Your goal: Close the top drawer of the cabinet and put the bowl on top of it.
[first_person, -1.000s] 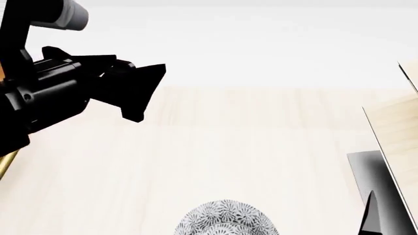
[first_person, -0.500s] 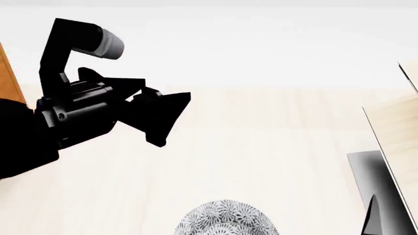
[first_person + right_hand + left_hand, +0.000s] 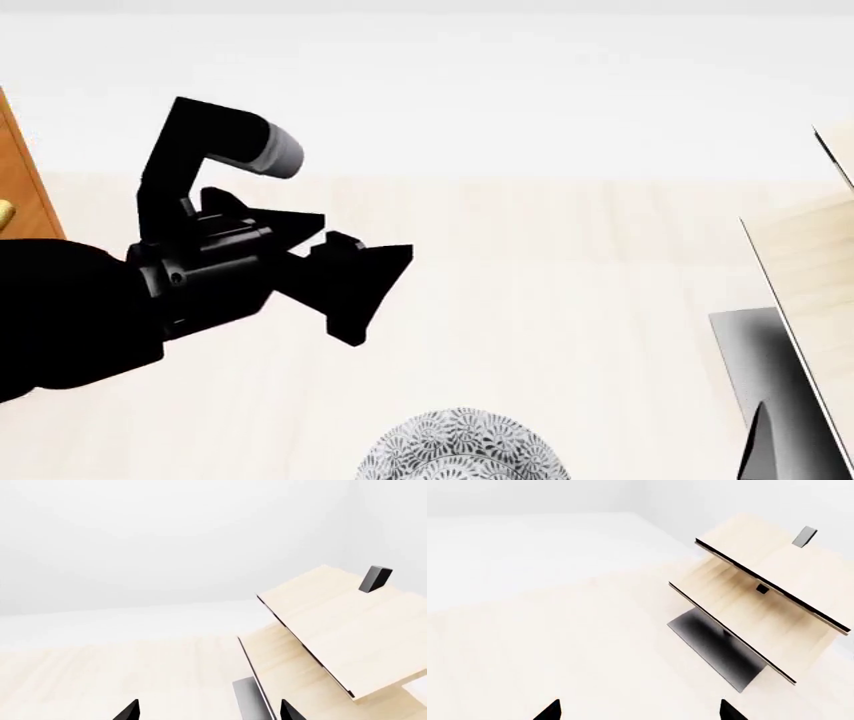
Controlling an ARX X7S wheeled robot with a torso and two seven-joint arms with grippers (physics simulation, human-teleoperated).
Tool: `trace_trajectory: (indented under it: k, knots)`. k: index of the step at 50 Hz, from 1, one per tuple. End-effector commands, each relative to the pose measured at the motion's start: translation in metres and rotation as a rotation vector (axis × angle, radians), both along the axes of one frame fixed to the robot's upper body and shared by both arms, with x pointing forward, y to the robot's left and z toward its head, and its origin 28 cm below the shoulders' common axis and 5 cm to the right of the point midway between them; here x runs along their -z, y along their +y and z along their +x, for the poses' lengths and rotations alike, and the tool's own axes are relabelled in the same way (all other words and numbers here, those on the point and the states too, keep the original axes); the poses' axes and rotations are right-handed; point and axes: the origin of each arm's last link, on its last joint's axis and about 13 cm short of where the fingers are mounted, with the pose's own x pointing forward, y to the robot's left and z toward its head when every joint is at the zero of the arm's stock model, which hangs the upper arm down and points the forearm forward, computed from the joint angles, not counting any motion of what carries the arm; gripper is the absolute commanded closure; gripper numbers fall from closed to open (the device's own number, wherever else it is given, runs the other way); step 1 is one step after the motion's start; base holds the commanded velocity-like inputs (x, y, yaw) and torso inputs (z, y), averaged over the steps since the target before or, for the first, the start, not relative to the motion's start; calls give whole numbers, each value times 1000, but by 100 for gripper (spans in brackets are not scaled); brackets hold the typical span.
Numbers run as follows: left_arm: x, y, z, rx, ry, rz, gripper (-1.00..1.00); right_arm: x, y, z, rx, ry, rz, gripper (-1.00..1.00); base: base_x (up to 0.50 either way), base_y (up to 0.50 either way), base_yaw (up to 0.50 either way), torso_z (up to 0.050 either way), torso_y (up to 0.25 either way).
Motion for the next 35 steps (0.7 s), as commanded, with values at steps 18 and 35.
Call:
trace_trajectory:
  k: [18,35]
  knots:
    - [31,-6,-4,38,48,51,-100,2,1,-2,-1,0,6,-100,0,0,0,0,0]
    - [57,-11,-8,88,85,87,-100,11,-2,-5,5,-2,14,-100,0,0,0,0,0]
